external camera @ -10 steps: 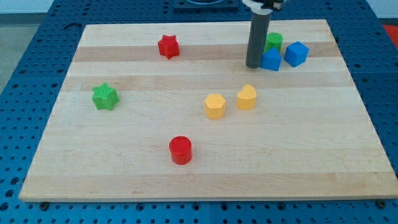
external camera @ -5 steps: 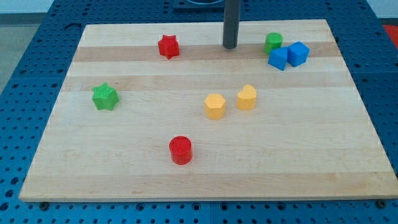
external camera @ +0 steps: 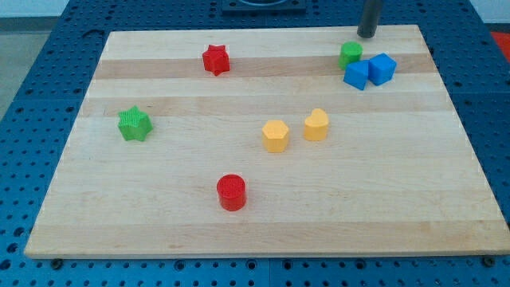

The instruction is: Slide the green circle towards center

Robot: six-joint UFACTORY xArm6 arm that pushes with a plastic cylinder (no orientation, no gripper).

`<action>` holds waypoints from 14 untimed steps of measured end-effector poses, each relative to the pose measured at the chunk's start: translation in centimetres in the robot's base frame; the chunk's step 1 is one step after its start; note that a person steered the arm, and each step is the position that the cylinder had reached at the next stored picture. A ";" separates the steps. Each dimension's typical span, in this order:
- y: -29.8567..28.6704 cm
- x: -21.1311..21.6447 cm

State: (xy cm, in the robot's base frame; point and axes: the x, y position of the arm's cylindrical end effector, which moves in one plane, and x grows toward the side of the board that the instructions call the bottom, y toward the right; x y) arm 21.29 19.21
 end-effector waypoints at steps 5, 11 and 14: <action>-1.6 4.2; -9.3 13.8; -7.8 12.5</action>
State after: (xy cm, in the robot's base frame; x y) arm 33.78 11.36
